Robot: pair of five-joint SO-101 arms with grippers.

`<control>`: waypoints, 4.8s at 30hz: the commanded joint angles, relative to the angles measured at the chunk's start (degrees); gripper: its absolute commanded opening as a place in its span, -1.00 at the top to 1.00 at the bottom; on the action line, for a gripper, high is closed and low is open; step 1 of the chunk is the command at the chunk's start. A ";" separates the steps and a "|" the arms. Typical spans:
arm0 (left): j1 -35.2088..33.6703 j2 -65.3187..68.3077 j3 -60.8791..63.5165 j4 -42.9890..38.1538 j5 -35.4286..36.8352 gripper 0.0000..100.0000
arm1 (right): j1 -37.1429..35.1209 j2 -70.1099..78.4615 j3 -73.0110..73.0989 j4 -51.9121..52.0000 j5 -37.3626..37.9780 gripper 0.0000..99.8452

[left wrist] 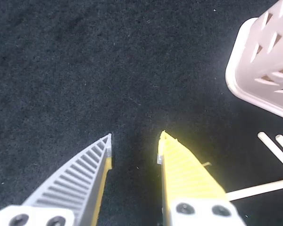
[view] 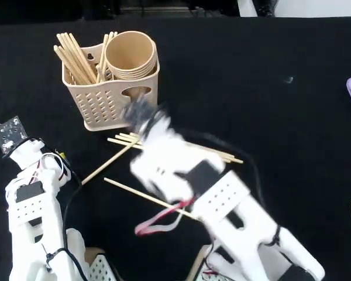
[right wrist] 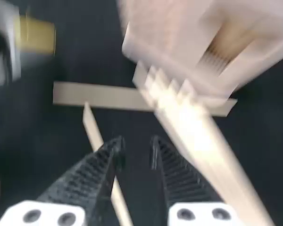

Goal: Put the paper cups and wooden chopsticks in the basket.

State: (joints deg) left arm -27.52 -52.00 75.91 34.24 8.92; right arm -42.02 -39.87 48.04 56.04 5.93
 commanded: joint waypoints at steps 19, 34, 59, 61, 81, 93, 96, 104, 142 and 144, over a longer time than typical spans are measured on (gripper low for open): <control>0.40 -1.05 -0.13 -0.70 0.26 0.68 | -10.11 25.27 8.66 -13.10 5.98 0.63; 0.31 -1.05 -0.13 -0.79 0.26 0.68 | 2.37 14.20 -1.89 -1.76 28.31 0.98; -25.80 -1.05 -4.79 -1.05 12.92 0.68 | -4.57 38.37 -16.92 -17.41 33.85 0.51; -25.80 -1.05 -4.79 -1.05 12.92 0.68 | -5.89 38.46 -16.92 -17.41 33.85 0.48; -25.80 -0.70 -4.79 -1.05 12.92 0.68 | -7.56 54.73 -27.03 -16.09 40.53 0.35; -25.80 -0.70 -4.70 -1.05 12.92 0.68 | -6.77 50.24 -25.89 -11.25 42.20 0.98; -25.80 -0.70 -4.70 -1.05 12.92 0.68 | -7.12 45.23 -23.69 -8.53 42.20 0.98; -25.71 -0.88 -4.62 -1.05 12.92 0.68 | 0.70 26.95 -17.27 -3.34 40.62 0.98; -21.41 -0.88 -4.18 -0.70 12.57 0.68 | -6.77 37.14 -9.45 -1.41 32.18 0.74; -21.41 -0.88 -4.18 -0.70 12.57 0.68 | -6.95 37.14 -9.54 -0.09 32.26 0.73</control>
State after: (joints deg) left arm -49.41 -52.00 74.77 34.07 21.58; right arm -48.53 -2.68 41.36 53.93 37.41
